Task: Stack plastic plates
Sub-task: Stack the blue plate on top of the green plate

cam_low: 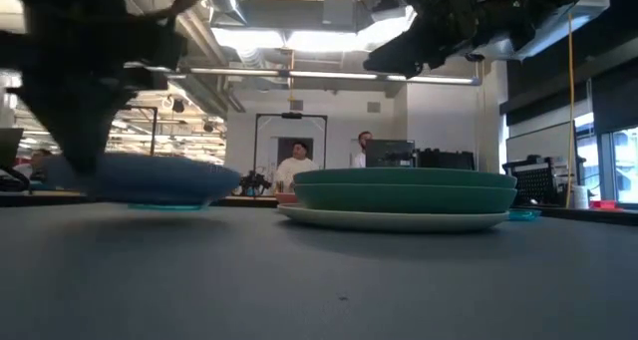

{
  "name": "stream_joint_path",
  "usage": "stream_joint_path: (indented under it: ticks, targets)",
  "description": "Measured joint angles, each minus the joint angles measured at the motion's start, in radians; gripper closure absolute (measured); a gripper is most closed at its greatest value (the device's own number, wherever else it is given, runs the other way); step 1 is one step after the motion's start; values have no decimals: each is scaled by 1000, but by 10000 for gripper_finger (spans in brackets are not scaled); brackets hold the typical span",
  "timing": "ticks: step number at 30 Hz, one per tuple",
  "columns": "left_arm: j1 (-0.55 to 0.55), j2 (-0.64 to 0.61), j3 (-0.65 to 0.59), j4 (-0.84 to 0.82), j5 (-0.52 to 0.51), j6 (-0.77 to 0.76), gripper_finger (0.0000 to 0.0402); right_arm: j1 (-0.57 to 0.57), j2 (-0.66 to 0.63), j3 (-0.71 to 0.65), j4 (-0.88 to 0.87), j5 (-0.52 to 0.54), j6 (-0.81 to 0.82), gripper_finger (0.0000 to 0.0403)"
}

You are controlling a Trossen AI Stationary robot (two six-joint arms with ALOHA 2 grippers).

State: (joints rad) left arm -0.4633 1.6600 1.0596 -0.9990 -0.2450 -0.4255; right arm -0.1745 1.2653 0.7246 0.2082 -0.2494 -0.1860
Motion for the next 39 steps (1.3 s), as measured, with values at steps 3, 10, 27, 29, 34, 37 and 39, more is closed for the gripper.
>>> stream_joint_path:
  ticks: [3,10,27,29,34,37,39]
  targets:
    - [24,0,32,-1,-42,104,397,24,-50,0,-97,44,44,253]
    - [107,0,97,8,-114,317,397,148,-103,0,-239,236,83,253]
    - [313,11,129,428,21,874,394,246,-103,0,-498,483,296,253]
    - [328,23,130,477,55,901,394,246,-103,0,-517,494,313,253]
    - [356,70,130,589,161,908,393,247,-103,0,-546,521,342,253]
    - [364,109,130,649,176,916,393,248,-107,0,-604,555,402,253]
    - [367,132,130,678,176,930,393,248,-113,0,-648,590,463,253]
